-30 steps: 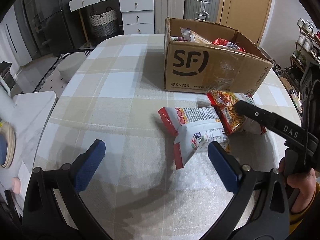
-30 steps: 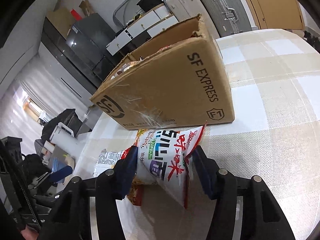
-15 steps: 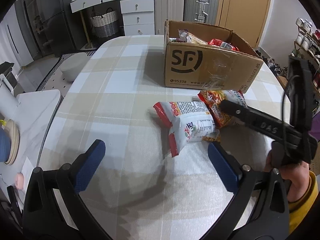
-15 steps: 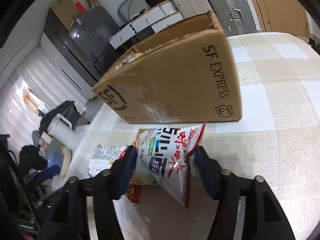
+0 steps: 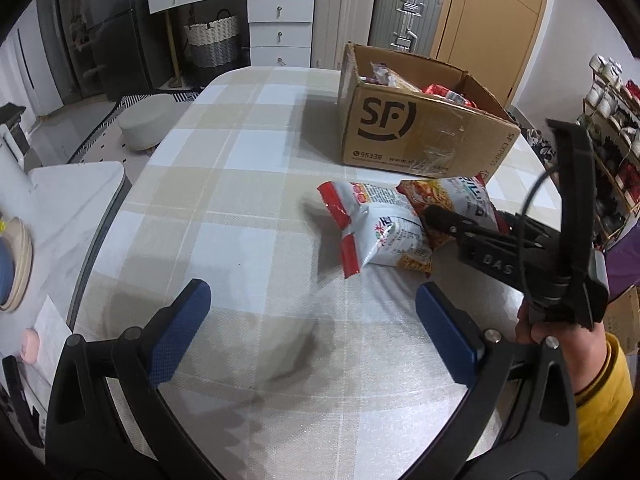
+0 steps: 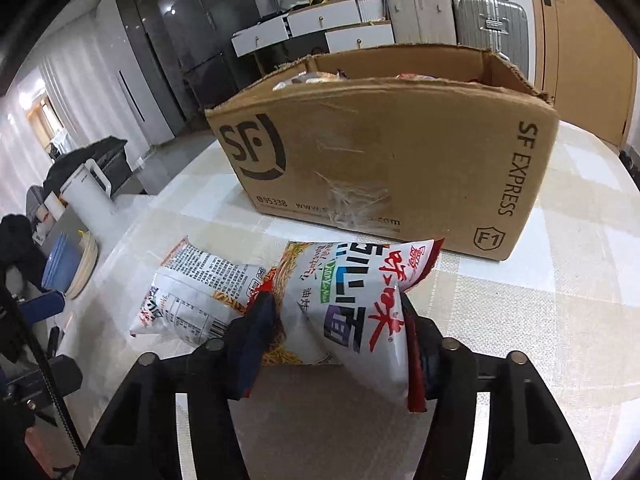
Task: Organize snacks
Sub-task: 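Lift both noodle bags and carry them over the box with both tools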
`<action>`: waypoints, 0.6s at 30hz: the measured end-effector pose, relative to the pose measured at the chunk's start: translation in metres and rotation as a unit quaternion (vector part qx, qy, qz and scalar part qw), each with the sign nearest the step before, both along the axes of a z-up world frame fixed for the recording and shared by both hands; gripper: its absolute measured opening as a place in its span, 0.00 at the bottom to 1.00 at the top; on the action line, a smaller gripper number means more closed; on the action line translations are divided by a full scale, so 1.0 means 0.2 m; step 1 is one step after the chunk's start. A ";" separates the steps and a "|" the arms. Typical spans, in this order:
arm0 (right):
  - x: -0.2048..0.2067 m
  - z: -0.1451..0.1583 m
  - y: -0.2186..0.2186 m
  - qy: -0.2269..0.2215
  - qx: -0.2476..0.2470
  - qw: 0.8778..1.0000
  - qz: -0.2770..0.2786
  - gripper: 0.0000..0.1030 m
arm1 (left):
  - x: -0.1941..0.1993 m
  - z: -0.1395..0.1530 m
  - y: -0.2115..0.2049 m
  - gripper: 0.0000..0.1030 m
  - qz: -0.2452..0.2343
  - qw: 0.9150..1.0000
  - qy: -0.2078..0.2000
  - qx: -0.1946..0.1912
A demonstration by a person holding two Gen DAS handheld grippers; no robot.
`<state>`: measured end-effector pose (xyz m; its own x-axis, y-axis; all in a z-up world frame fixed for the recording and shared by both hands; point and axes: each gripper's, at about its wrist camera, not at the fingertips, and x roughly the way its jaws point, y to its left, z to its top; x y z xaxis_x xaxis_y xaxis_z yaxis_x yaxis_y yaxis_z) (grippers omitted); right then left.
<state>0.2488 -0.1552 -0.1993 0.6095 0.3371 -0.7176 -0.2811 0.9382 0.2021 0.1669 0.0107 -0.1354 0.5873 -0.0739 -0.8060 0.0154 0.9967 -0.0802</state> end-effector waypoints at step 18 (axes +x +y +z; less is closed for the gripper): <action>-0.28 0.11 -0.44 -0.046 0.168 0.983 -0.050 0.53 | 0.38 -0.17 -0.26 0.99 -0.034 0.998 0.061 0.010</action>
<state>0.1938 -0.2426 -0.1771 0.7084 0.4811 -0.5165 -0.2227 0.8467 0.4832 0.2421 -0.0407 -0.1690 0.4796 -0.0933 -0.8725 0.0736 0.9951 -0.0660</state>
